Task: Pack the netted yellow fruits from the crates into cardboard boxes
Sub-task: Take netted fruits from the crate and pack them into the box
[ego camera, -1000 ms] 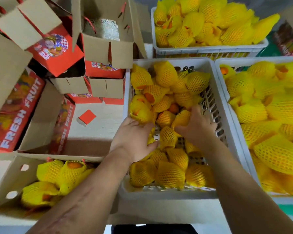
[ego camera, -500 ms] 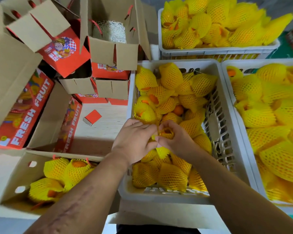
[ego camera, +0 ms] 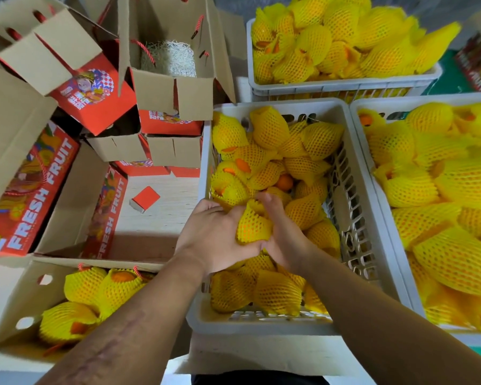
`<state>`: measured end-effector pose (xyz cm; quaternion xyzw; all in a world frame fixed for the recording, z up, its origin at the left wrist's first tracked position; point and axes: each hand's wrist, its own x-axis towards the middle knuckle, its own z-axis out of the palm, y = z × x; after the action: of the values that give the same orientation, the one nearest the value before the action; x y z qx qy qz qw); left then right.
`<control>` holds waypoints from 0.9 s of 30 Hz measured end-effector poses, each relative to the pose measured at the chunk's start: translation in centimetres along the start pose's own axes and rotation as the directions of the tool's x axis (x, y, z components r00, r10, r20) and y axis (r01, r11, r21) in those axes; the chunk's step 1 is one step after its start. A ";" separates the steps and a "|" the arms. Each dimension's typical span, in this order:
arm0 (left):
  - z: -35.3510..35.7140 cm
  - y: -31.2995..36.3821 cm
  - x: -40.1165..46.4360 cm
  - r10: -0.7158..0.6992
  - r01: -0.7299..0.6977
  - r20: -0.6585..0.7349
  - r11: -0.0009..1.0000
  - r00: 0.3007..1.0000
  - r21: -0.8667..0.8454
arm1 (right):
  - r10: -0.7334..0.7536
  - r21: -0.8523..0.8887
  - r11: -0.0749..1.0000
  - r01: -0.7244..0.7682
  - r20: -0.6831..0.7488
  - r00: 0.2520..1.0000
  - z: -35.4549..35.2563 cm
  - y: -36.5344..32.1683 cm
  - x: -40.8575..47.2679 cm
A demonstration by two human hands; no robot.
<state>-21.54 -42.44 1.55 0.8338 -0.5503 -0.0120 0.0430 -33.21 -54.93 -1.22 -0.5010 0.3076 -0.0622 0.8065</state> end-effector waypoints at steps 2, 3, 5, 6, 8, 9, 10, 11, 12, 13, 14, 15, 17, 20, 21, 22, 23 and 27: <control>0.4 0.0 -0.1 0.011 -0.011 -0.024 1.000 1.000 -0.008 | -0.147 -0.234 0.966 0.108 -0.154 0.977 -1.4 -0.4 0.7; 0.4 -0.1 -0.1 0.014 -0.014 -0.043 1.000 0.999 -0.016 | -0.269 -0.486 0.862 0.141 -0.203 0.942 -2.7 -0.6 1.4; 0.4 -0.1 -0.2 0.008 -0.010 -0.046 0.999 0.999 -0.034 | -0.313 -0.884 0.467 -0.012 -0.178 0.933 -5.8 -0.5 2.7; 0.4 -0.2 -0.2 0.003 -0.004 -0.035 0.999 0.999 -0.043 | -0.230 -0.958 0.255 -0.127 -0.188 0.955 -6.9 -0.2 3.1; 0.3 -0.2 -0.4 -0.010 0.007 -0.039 0.998 0.999 -0.066 | -0.081 -0.971 -0.047 -0.235 -0.231 0.970 -8.0 1.1 3.3; 0.3 -0.2 -0.4 -0.014 0.010 -0.053 0.997 0.999 -0.072 | -0.066 -0.960 -0.111 -0.258 -0.252 0.965 -8.2 1.9 3.3; 0.3 -0.2 -0.4 -0.012 0.007 -0.070 0.997 0.997 -0.075 | -0.085 -0.949 -0.129 -0.288 -0.279 0.957 -8.3 2.3 3.4; 0.2 -0.2 -0.3 -0.006 -0.001 -0.081 0.997 0.997 -0.079 | -0.113 -0.937 -0.131 -0.323 -0.310 0.944 -8.3 2.5 3.6; 0.2 -0.1 -0.3 0.001 -0.008 -0.079 0.996 0.997 -0.094 | -0.146 -0.926 -0.132 -0.353 -0.334 0.931 -8.3 2.4 3.7; 0.2 -0.1 -0.3 0.006 -0.014 -0.065 0.993 0.998 -0.120 | -0.171 -0.917 -0.135 -0.375 -0.351 0.920 -8.4 2.2 3.8; 0.1 -0.2 -0.3 0.009 -0.017 -0.053 0.989 0.999 -0.149 | -0.193 -0.910 -0.135 -0.391 -0.363 0.912 -8.5 2.0 3.7; 0.1 -0.3 -0.2 0.009 -0.017 -0.048 0.984 0.999 -0.177 | -0.206 -0.907 -0.121 -0.404 -0.375 0.904 -8.7 1.7 3.4; 0.0 -0.4 -0.2 -0.009 0.001 -0.036 0.973 0.999 -0.230 | -0.250 -0.927 0.047 -0.373 -0.373 0.894 -8.5 0.4 2.3; -0.2 -0.5 -0.3 -0.049 0.030 -0.059 0.955 0.997 -0.295 | -0.320 -0.844 0.525 -0.112 -0.318 0.893 -6.9 -2.3 0.1; -0.3 -0.6 -0.4 -0.060 0.033 -0.075 0.945 0.995 -0.326 | -0.307 -0.775 0.630 -0.046 -0.303 0.902 -5.8 -3.0 -0.9; -0.5 -0.7 -0.5 -0.071 0.039 -0.071 0.925 0.995 -0.377 | -0.279 -0.685 0.729 0.004 -0.291 0.915 -4.4 -3.6 -1.9; -0.7 -0.8 -0.7 -0.081 0.047 -0.055 0.887 0.995 -0.460 | -0.237 -0.538 0.842 0.052 -0.282 0.930 -3.0 -3.9 -2.9; -1.5 -0.4 -3.2 -0.257 0.030 -0.114 0.497 0.960 -0.867 | -0.079 0.303 0.944 0.128 -0.169 0.983 2.7 -3.3 -6.0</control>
<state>-22.34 -39.25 2.96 0.7410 -0.3912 -0.1904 0.5116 -35.77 -52.00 5.01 -0.3760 0.3284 -0.1911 0.8451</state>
